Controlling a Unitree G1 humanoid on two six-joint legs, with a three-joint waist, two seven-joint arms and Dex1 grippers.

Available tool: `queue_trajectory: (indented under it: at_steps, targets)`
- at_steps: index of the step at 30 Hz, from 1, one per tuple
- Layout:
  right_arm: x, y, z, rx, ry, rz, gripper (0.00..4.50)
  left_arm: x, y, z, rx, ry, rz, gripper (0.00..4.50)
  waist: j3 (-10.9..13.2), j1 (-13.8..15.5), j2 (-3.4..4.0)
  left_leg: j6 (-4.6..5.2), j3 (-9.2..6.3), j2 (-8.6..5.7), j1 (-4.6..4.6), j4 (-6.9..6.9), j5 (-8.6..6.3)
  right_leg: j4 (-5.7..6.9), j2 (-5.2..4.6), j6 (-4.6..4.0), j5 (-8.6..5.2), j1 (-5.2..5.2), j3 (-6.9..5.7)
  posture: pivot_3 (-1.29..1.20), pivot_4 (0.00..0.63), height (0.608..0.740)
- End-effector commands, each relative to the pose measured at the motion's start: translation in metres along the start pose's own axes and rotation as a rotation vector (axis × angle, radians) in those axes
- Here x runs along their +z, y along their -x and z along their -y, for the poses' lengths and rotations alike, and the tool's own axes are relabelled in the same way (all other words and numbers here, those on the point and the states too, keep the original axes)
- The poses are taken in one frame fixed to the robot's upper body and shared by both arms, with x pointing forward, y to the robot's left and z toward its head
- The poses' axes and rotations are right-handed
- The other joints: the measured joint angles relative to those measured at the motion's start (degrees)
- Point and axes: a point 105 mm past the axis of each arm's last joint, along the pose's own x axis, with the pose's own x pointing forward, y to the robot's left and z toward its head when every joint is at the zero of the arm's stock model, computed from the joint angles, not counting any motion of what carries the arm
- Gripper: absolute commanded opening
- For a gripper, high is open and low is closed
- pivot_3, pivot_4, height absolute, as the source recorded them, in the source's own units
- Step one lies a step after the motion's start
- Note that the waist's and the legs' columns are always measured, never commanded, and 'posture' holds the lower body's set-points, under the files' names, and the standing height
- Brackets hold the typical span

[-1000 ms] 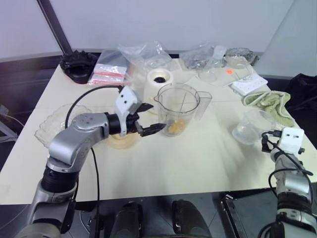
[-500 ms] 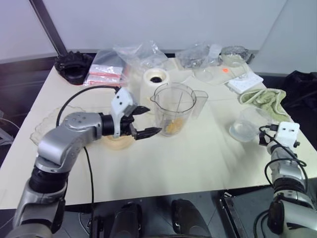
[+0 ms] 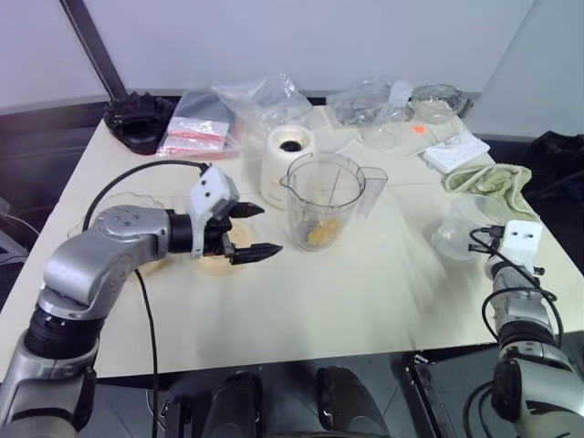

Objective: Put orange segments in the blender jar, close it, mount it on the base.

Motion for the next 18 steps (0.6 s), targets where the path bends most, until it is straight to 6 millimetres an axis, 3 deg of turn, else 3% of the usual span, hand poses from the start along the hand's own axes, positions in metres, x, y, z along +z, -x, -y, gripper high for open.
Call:
queue_trajectory:
  at_steps: [1, 5, 13, 16, 18]
  targets:
    - [0.02, -0.003, 0.009, -0.023, -0.004, 0.061, 0.05, 0.009, 0.004, -0.003, 0.012, -0.041, 0.032, 4.5, 0.0, 0.01, 0.0, 0.0, -0.01, 0.0, 0.0, 0.0, 0.0, 0.0, 0.01, 0.0, 0.0, 0.0, -0.01, 0.0, 0.15, 0.74]
    - [0.046, -0.005, 0.012, -0.03, 0.004, 0.137, 0.05, 0.012, 0.005, -0.013, 0.021, -0.015, 0.067, 4.5, 0.02, 0.02, 0.03, 0.0, -0.02, 0.01, 0.01, 0.0, 0.0, 0.02, 0.04, 0.0, 0.0, -0.01, -0.01, 0.0, 0.15, 0.74]
    - [0.166, 0.0, 0.009, 0.079, 0.118, 0.397, 0.05, 0.042, 0.006, -0.05, 0.048, 0.067, 0.216, 4.5, 0.5, -0.04, 0.6, 0.0, 0.05, -0.02, -0.06, 0.0, 0.0, 0.04, 0.03, 0.11, 0.03, -0.12, 0.04, 0.0, 0.15, 0.74]
    - [0.217, 0.008, -0.005, 0.216, 0.168, 0.464, 0.05, 0.049, 0.004, -0.056, 0.025, 0.041, 0.218, 4.5, 0.52, -0.17, 0.63, 0.0, 0.06, -0.01, -0.06, -0.15, 0.0, 0.03, 0.12, 0.3, 0.12, -0.21, 0.05, 0.0, 0.15, 0.74]
    - [0.239, 0.012, -0.012, 0.276, 0.191, 0.475, 0.05, 0.049, 0.003, -0.058, 0.012, 0.028, 0.207, 4.5, 0.53, -0.1, 0.62, 0.0, 0.04, 0.02, -0.04, -0.33, 0.0, 0.01, 0.19, 0.33, 0.13, -0.28, 0.06, 0.0, 0.15, 0.74]
